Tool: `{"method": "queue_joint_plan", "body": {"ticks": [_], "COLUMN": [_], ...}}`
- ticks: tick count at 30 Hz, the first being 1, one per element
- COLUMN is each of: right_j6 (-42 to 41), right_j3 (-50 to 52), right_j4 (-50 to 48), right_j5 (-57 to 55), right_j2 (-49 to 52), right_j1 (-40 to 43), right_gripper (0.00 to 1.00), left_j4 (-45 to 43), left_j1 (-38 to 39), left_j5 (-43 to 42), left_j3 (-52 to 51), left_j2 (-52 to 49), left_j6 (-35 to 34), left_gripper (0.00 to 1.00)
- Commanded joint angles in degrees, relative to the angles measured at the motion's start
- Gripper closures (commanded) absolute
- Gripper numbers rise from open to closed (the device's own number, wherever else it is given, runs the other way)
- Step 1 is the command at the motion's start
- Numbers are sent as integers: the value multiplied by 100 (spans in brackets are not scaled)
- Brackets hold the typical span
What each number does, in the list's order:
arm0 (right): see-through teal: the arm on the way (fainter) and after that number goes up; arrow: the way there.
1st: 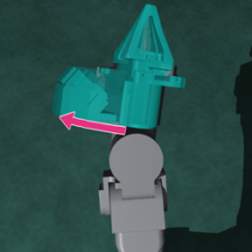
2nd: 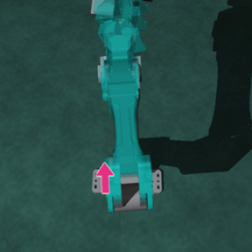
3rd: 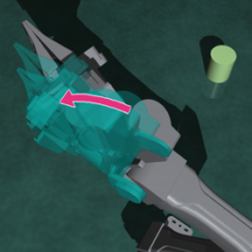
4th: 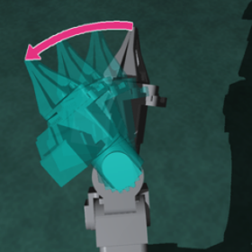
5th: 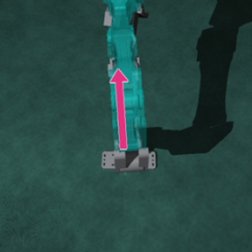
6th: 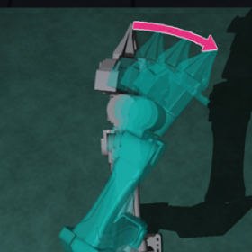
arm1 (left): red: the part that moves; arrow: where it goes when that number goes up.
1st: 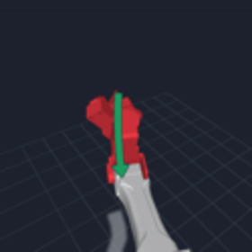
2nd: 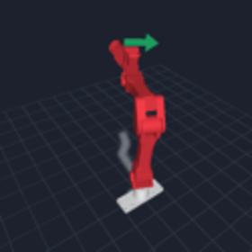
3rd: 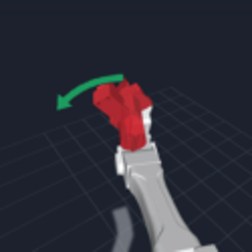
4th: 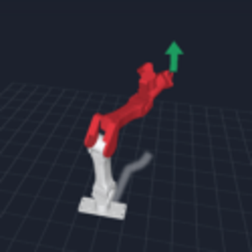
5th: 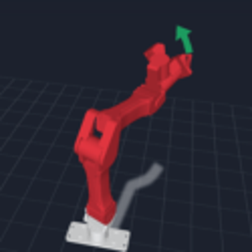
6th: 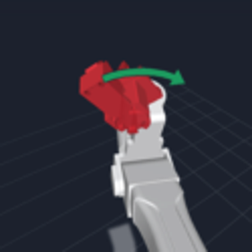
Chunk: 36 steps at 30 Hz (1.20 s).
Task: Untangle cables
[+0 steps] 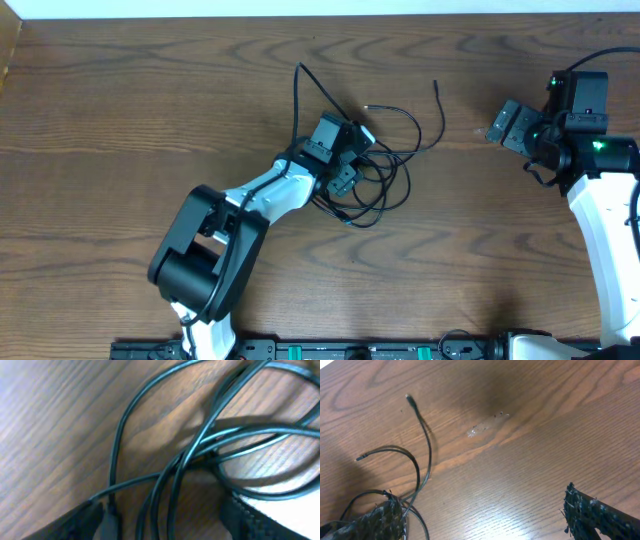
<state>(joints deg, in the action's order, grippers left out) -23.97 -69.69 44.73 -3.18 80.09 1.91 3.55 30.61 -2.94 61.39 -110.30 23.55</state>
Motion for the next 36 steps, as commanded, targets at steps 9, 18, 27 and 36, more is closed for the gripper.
{"method": "queue_joint_plan", "body": {"ticks": [9, 18, 27, 36], "right_j6": [-85, -85, -310, -431], "right_j3": [-74, -74, -74, -74], "right_j4": [-9, -7, -11, 7], "right_j5": [-9, -9, 339, 1663], "right_j2": [-4, -4, -4, -4], "right_j1": [2, 2, 0, 2], "right_gripper": [1, 1, 1, 1], "left_j4": [24, 155, 1305, 1788], "left_j1": [-7, -7, -7, -7], "left_j5": [509, 507, 487, -304], "left_j3": [-20, -17, -17, -17], "left_j2": [-284, 640, 2256, 3032], "left_j6": [81, -944, -1928, -2343], "left_gripper": [93, 93, 93, 93]}}
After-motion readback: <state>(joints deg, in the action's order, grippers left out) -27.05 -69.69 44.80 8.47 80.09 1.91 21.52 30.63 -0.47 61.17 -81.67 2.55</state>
